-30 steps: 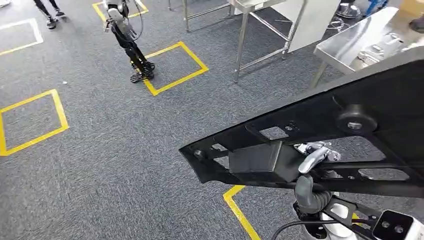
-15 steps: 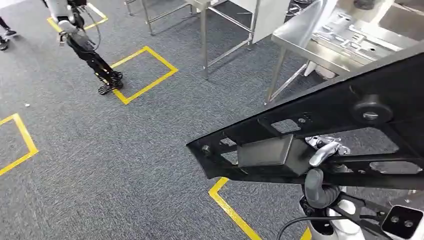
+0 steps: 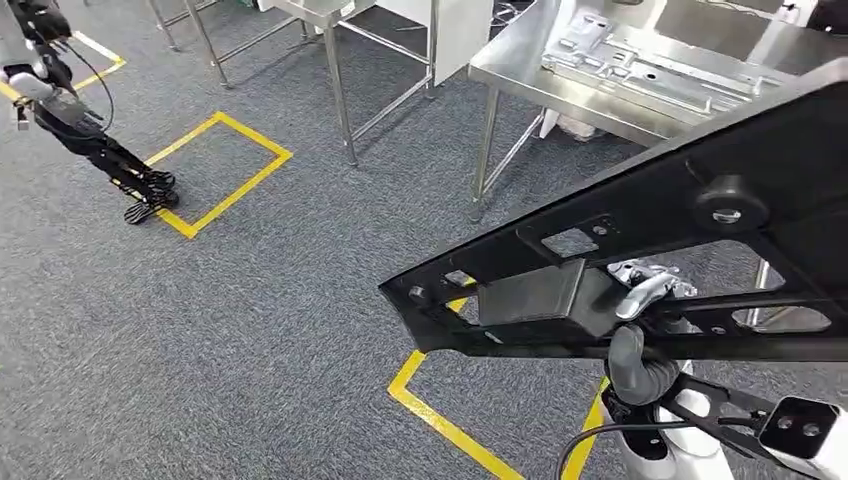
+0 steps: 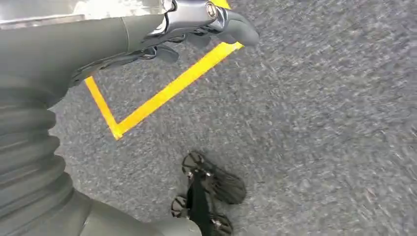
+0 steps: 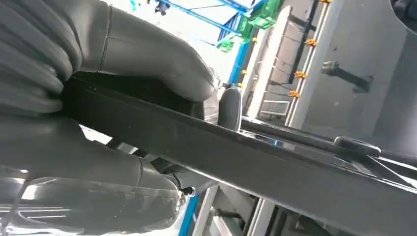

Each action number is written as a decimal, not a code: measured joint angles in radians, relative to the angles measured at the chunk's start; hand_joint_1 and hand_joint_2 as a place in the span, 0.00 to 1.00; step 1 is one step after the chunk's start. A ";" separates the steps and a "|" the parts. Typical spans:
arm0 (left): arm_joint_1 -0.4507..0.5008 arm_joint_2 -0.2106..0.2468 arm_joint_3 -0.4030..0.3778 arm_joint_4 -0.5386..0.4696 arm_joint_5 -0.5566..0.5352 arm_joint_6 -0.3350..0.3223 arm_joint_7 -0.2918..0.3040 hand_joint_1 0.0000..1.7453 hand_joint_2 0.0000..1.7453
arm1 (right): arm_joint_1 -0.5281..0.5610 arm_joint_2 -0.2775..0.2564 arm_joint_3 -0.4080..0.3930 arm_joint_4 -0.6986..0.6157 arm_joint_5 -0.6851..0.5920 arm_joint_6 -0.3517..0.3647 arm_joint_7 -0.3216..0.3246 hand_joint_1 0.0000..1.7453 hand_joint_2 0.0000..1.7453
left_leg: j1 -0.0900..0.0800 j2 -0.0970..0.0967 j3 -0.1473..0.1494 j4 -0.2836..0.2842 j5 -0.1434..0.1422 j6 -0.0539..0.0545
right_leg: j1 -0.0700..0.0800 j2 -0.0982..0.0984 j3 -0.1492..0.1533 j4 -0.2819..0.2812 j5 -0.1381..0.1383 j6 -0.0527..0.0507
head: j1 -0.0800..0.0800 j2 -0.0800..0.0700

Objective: Take the parts from the cabinet and place them on the table.

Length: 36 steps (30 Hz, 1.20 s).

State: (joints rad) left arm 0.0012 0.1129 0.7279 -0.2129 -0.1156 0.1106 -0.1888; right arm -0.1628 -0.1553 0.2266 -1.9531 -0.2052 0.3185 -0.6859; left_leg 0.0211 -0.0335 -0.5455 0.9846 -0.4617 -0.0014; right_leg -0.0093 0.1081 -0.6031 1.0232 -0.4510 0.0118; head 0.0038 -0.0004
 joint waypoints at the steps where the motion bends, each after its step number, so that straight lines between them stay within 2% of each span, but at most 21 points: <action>1: 0.000 0.000 0.000 0.000 0.000 -0.004 -0.001 0.00 1.00 | -0.008 0.000 0.000 0.002 0.002 -0.002 0.000 1.00 1.00 | 0.000 0.010 0.000 -0.004 0.002 0.005 | 0.005 -0.050 -0.022 0.039 -0.032 0.002 | 0.008 0.000; 3: 0.005 -0.003 0.000 0.000 -0.003 -0.013 -0.001 0.00 1.00 | -0.012 0.002 0.003 0.007 0.003 -0.007 0.000 1.00 1.00 | -0.003 0.037 -0.001 -0.003 0.001 0.009 | 0.001 -0.089 -0.093 0.190 -0.109 0.010 | 0.009 0.000; 5: 0.007 -0.003 0.000 0.000 -0.008 -0.018 -0.001 0.00 1.00 | -0.011 0.001 0.006 0.016 0.006 -0.014 0.000 1.00 1.00 | -0.004 0.064 -0.003 -0.002 0.000 0.009 | -0.004 -0.098 -0.142 0.293 -0.136 0.015 | 0.009 0.000; 6: 0.005 -0.003 0.000 0.000 -0.009 -0.019 -0.001 0.00 1.00 | -0.011 0.001 0.007 0.019 0.006 -0.016 0.000 1.00 1.00 | -0.004 0.076 -0.003 -0.001 -0.001 0.007 | -0.006 -0.102 -0.130 0.272 -0.114 0.017 | 0.009 0.000; 8: 0.001 -0.006 0.000 0.000 -0.010 -0.024 -0.003 0.00 1.00 | -0.013 0.001 0.008 0.024 0.007 -0.018 0.000 1.00 1.00 | -0.003 0.097 -0.001 0.004 -0.006 0.002 | -0.008 -0.121 -0.048 0.121 -0.038 0.016 | 0.010 0.000; 9: -0.001 -0.008 0.000 0.000 -0.010 -0.025 -0.003 0.00 1.00 | -0.015 0.002 0.008 0.024 0.008 -0.020 0.000 1.00 1.00 | -0.003 0.106 0.000 0.007 -0.010 -0.003 | -0.007 -0.150 0.006 0.026 -0.004 0.013 | 0.010 0.000; 10: -0.001 -0.008 0.000 0.000 -0.011 -0.026 -0.005 0.00 1.00 | -0.020 0.002 0.010 0.025 0.009 -0.022 0.000 1.00 1.00 | -0.012 0.114 0.001 0.011 -0.015 -0.011 | 0.004 -0.184 0.023 -0.007 -0.016 0.004 | 0.008 0.000; 14: -0.008 -0.009 0.000 0.000 -0.021 -0.041 -0.013 0.00 1.00 | -0.024 0.000 0.019 0.027 0.008 -0.050 0.000 1.00 1.00 | -0.009 0.148 0.010 0.009 -0.018 -0.033 | 0.006 -0.138 0.014 -0.014 -0.006 -0.018 | 0.008 0.000; 17: -0.009 -0.010 0.000 0.000 -0.029 -0.046 -0.014 0.00 1.00 | -0.028 0.000 0.025 0.027 0.006 -0.054 0.000 1.00 1.00 | 0.000 0.059 -0.033 0.115 -0.094 -0.046 | -0.002 -0.112 0.018 -0.021 0.002 -0.035 | 0.002 0.000; 19: -0.003 -0.009 0.000 0.000 -0.029 -0.046 -0.014 0.00 1.00 | -0.026 0.000 0.028 0.027 0.006 -0.055 0.000 1.00 1.00 | -0.001 0.042 -0.111 0.282 -0.165 -0.049 | 0.001 -0.088 0.017 -0.020 0.003 -0.039 | 0.001 0.000; 20: -0.001 -0.010 0.000 0.000 -0.029 -0.047 -0.014 0.00 1.00 | -0.025 0.000 0.030 0.029 0.006 -0.055 0.000 1.00 1.00 | -0.001 0.041 -0.138 0.333 -0.173 -0.049 | 0.003 -0.074 0.017 -0.020 0.003 -0.039 | 0.001 0.000; 21: -0.001 -0.010 0.000 0.000 -0.029 -0.048 -0.014 0.00 1.00 | -0.024 0.000 0.032 0.031 0.006 -0.055 0.000 1.00 1.00 | -0.001 0.041 -0.139 0.330 -0.154 -0.046 | 0.005 -0.061 0.018 -0.020 0.003 -0.039 | 0.001 0.000; 23: -0.002 -0.010 0.000 0.000 -0.031 -0.053 -0.017 0.00 1.00 | -0.023 0.000 0.032 0.032 0.006 -0.058 0.000 1.00 1.00 | -0.002 0.033 -0.082 0.197 -0.067 -0.035 | 0.008 -0.035 0.023 -0.019 0.003 -0.039 | 0.001 0.000; 24: -0.002 -0.010 0.000 0.000 -0.033 -0.056 -0.019 0.00 1.00 | -0.023 0.000 0.033 0.032 0.006 -0.061 0.000 1.00 1.00 | -0.004 0.010 -0.040 0.104 -0.021 -0.026 | 0.009 -0.024 0.026 -0.019 0.003 -0.038 | 0.001 0.000; 25: -0.003 -0.008 0.000 0.000 -0.035 -0.057 -0.021 0.00 1.00 | -0.023 0.000 0.033 0.032 0.006 -0.064 0.000 1.00 1.00 | -0.004 -0.049 -0.013 0.035 -0.005 -0.014 | 0.005 -0.014 0.024 -0.019 0.003 -0.038 | 0.002 0.000; 26: -0.002 -0.007 0.000 0.000 -0.037 -0.057 -0.021 0.00 1.00 | -0.024 0.000 0.033 0.032 0.006 -0.068 0.000 1.00 1.00 | -0.002 -0.065 -0.008 0.022 -0.011 -0.008 | 0.012 -0.006 0.020 -0.016 0.003 -0.030 | 0.004 0.000; 29: -0.007 -0.008 0.000 -0.001 -0.040 -0.058 -0.023 0.00 1.00 | -0.016 0.000 0.034 0.032 0.006 -0.068 0.000 1.00 1.00 | -0.011 -0.033 -0.003 0.012 -0.011 -0.004 | -0.004 0.035 0.007 -0.022 0.014 -0.006 | -0.003 0.000; 30: -0.009 -0.010 0.000 -0.001 -0.040 -0.060 -0.023 0.00 1.00 | -0.013 -0.001 0.033 0.030 0.006 -0.068 0.000 1.00 1.00 | 0.003 -0.016 0.003 -0.006 -0.001 0.002 | 0.002 0.033 0.007 -0.018 0.011 0.000 | -0.001 0.000; 32: -0.009 -0.010 0.000 -0.001 -0.041 -0.061 -0.024 0.00 1.00 | -0.012 -0.001 0.033 0.028 0.004 -0.065 0.000 1.00 1.00 | 0.000 0.012 0.008 -0.014 0.001 0.014 | 0.004 -0.072 -0.030 0.055 -0.043 0.009 | 0.007 0.000; 34: -0.004 -0.011 0.000 -0.001 -0.042 -0.066 -0.024 0.00 1.00 | -0.007 0.000 0.033 0.028 0.004 -0.062 0.000 1.00 1.00 | -0.003 0.040 0.008 -0.013 0.000 0.015 | -0.002 -0.097 -0.108 0.214 -0.117 0.019 | 0.006 0.000; 36: -0.004 -0.012 0.000 -0.001 -0.042 -0.068 -0.024 0.00 1.00 | -0.003 -0.001 0.033 0.029 0.004 -0.056 0.000 1.00 1.00 | -0.003 0.069 0.007 -0.011 -0.003 0.012 | -0.009 -0.100 -0.146 0.285 -0.121 0.028 | 0.006 0.000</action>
State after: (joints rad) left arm -0.0025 0.1011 0.7282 -0.2136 -0.1576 0.0423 -0.2125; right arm -0.1659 -0.1560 0.2594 -1.9238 -0.2010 0.2621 -0.6859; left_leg 0.0179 0.0359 -0.5382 0.9733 -0.4649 0.0109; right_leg -0.0179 0.0081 -0.7490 1.3084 -0.5722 0.0395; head 0.0103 0.0000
